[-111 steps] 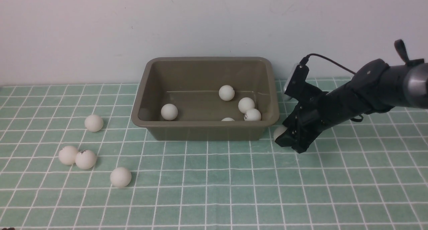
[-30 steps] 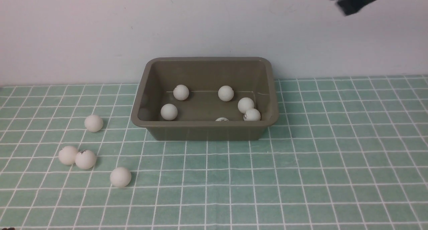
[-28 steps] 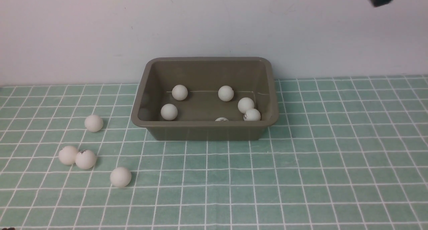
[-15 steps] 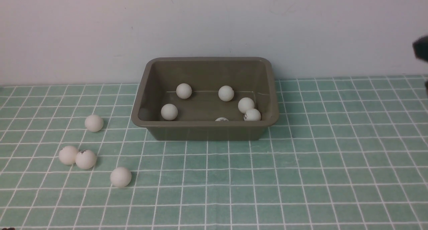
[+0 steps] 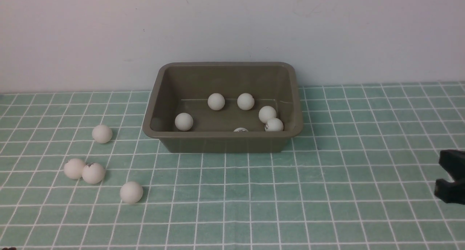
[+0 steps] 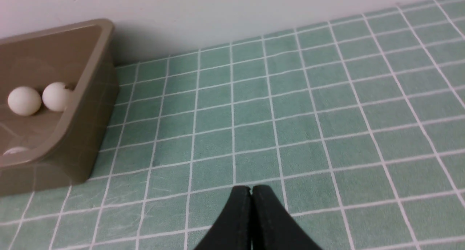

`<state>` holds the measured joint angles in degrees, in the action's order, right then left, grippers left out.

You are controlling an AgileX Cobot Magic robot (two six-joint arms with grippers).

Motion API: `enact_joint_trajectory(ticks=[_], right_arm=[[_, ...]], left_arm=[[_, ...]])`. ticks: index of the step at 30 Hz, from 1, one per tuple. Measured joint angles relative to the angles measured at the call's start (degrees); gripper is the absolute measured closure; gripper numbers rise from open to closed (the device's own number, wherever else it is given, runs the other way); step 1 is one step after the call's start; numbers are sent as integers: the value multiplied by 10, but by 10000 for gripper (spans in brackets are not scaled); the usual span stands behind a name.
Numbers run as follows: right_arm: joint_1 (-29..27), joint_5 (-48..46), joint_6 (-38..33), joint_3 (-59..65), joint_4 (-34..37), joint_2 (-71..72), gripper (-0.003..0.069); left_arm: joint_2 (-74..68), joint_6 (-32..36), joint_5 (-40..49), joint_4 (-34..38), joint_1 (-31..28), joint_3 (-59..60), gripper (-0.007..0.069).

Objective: Put the table tennis balls in the box on the green coffee tablecloth.
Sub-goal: 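Reach for and grasp a ping pong ball on the table beside the basket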

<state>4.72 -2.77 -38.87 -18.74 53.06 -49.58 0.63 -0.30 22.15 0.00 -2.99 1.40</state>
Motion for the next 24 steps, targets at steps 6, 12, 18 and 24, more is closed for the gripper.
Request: enact_joint_trajectory(ticks=[6,12,18,24], right_arm=[[0,6,0,10,37,0,669],[1,4,0,11,54,0,669],[2,-8,0,11,55,0,669],[0,-17,-24,13,47,5,669]], left_arm=[[0,0,0,0,0,0,629],[0,0,0,0,0,0,629],[0,0,0,0,0,0,629],[0,0,0,0,0,0,629]])
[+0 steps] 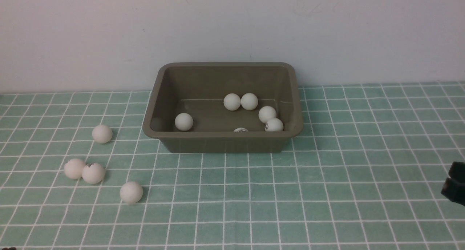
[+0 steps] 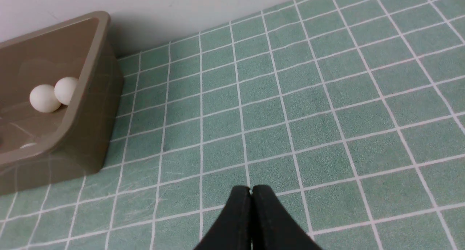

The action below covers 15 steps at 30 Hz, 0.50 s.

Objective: Put the table tennis balls in the box on the green coffee tablecloth.
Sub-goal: 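Reach for and grasp a ping pong ball on the table beside the basket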

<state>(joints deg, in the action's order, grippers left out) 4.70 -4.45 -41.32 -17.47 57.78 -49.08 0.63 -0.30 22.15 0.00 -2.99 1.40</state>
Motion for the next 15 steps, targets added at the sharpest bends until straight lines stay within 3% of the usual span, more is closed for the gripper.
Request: enact_joint_trajectory(ticks=[4,9,15], right_arm=[[-17,-15,-48,14,-24,43,669],[-58,-20,-122,93,-38,222,669],[-73,-11,-135,165,-34,371,669]], left_arm=[[0,0,0,0,0,0,629],[0,0,0,0,0,0,629],[0,0,0,0,0,0,629]])
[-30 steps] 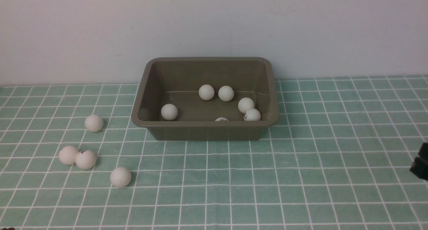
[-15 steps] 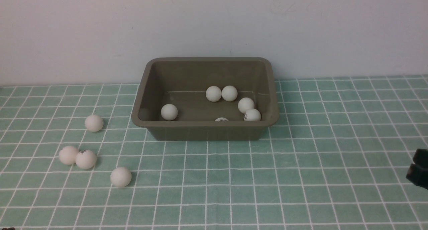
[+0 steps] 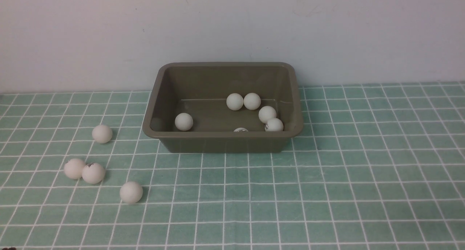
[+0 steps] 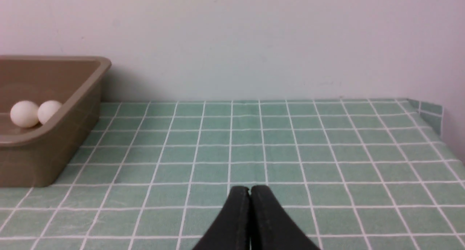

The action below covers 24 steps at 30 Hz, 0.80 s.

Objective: Put the table tennis balls in the box on the green coffee tablecloth.
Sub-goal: 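Reach for and grasp a ping pong ball on the table beside the basket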

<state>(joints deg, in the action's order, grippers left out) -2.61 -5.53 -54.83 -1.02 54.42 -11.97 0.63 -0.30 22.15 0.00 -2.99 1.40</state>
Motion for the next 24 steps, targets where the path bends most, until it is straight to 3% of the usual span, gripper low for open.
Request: enact_joint_trajectory(ticks=[7,21,24], right_arm=[[0,8,-3,27,37,80,669],[0,86,-3,27,73,85,669],[0,81,23,27,45,85,669]], left_arm=[[0,0,0,0,0,0,629],[0,0,0,0,0,0,629],[0,0,0,0,0,0,629]])
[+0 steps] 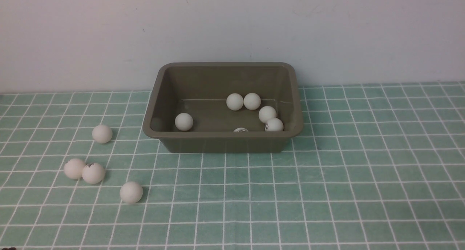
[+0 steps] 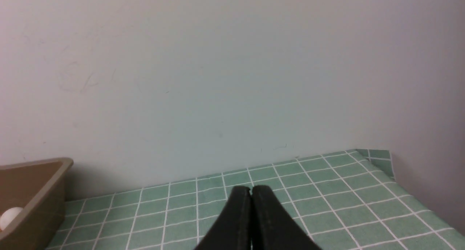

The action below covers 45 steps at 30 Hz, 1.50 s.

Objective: Put the table tennis balls in the box on the green coffee tablecloth.
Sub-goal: 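Reach for and grasp a ping pong ball on the table beside the basket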

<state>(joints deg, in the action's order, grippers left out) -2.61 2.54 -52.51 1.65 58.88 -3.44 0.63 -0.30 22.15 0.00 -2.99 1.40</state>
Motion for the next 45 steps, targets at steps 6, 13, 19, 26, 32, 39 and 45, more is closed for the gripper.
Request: enact_joint_trajectory(ticks=[6,13,19,26,32,39,45], right_arm=[[0,-85,168,0,-242,0,669],[0,-207,486,0,-520,0,669],[0,-224,539,-1,-547,0,669],[0,-225,542,-1,-548,0,669],[0,-225,542,-1,-548,0,669],[0,-225,542,-1,-548,0,669],[0,-225,542,-1,-548,0,669]], left_arm=[[0,0,0,0,0,0,629],[0,0,0,0,0,0,629],[0,0,0,0,0,0,629],[0,0,0,0,0,0,629],[0,0,0,0,0,0,629],[0,0,0,0,0,0,629],[0,-35,-14,115,0,1,629]])
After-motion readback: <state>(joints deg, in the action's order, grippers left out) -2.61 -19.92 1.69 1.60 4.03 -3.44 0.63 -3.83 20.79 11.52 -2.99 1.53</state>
